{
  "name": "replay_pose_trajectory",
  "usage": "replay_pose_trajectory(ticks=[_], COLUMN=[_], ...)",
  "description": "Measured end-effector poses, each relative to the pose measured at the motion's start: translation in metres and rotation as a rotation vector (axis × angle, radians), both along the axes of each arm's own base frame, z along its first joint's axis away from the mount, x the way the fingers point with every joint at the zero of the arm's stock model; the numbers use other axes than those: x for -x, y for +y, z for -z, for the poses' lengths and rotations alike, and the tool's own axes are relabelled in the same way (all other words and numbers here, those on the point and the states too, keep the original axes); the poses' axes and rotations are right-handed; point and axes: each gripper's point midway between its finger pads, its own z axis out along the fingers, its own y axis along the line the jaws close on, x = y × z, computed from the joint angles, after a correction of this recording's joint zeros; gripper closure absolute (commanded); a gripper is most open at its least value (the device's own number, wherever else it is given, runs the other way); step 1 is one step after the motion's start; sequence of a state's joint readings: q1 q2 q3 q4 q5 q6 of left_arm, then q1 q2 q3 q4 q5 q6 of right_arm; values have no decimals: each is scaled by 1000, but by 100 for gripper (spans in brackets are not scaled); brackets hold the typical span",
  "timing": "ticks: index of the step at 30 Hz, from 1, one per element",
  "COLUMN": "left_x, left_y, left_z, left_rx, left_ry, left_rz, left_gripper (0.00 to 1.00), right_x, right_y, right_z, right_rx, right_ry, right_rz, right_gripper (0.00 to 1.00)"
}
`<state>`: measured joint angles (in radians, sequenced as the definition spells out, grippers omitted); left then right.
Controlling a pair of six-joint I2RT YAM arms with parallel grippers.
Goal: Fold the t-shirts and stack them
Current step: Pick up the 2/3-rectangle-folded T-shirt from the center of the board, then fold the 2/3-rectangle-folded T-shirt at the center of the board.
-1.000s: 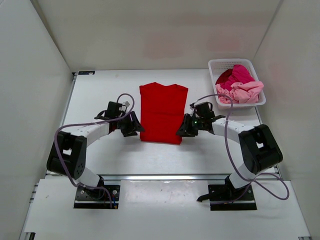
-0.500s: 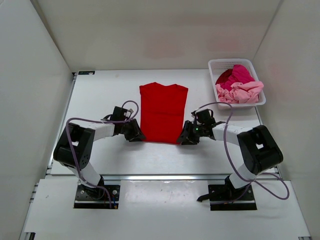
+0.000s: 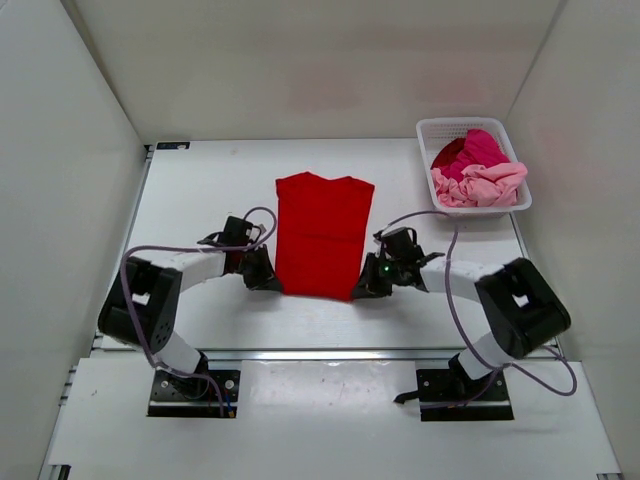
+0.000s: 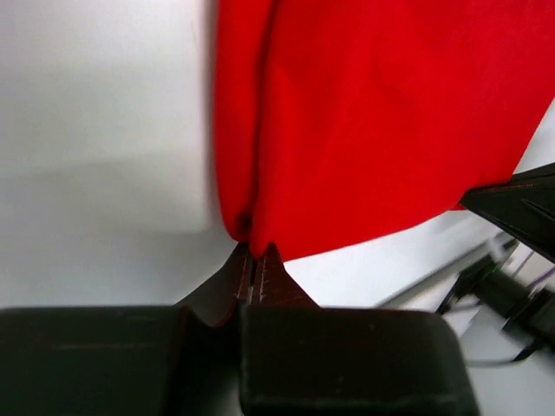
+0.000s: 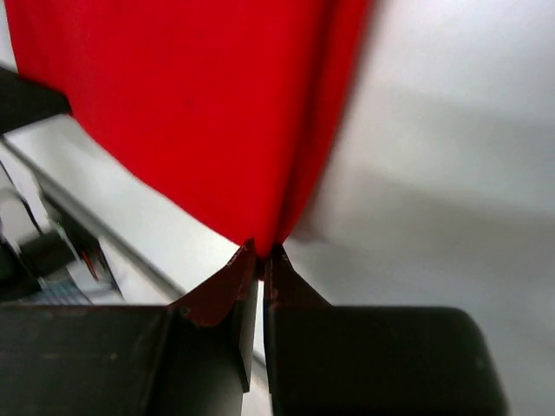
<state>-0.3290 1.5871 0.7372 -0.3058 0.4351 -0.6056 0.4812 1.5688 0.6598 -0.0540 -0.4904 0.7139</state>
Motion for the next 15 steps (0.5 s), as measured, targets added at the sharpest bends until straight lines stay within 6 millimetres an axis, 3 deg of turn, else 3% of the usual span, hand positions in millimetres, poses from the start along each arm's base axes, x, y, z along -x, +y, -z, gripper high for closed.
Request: replay_pose_trajectory(ticks=[8, 10, 12, 15], left_x=[86, 98, 104, 86], left_y=[24, 25, 24, 19], left_z=[-36, -43, -49, -70], left_rx=[-52, -58, -59, -53], left_ry=[29, 32, 43, 25], left_rz=[123, 147, 158, 142], left_gripper=[100, 100, 100, 100], right_x=[108, 112, 104, 67], right_y=[9, 8, 4, -6], right_z=[-23, -33, -47, -72], right_rx=[-18, -25, -34, -40], right_ry=[-9, -25, -44, -87], right_rz=[-155, -149, -114, -27], right_gripper=[100, 100, 100, 100])
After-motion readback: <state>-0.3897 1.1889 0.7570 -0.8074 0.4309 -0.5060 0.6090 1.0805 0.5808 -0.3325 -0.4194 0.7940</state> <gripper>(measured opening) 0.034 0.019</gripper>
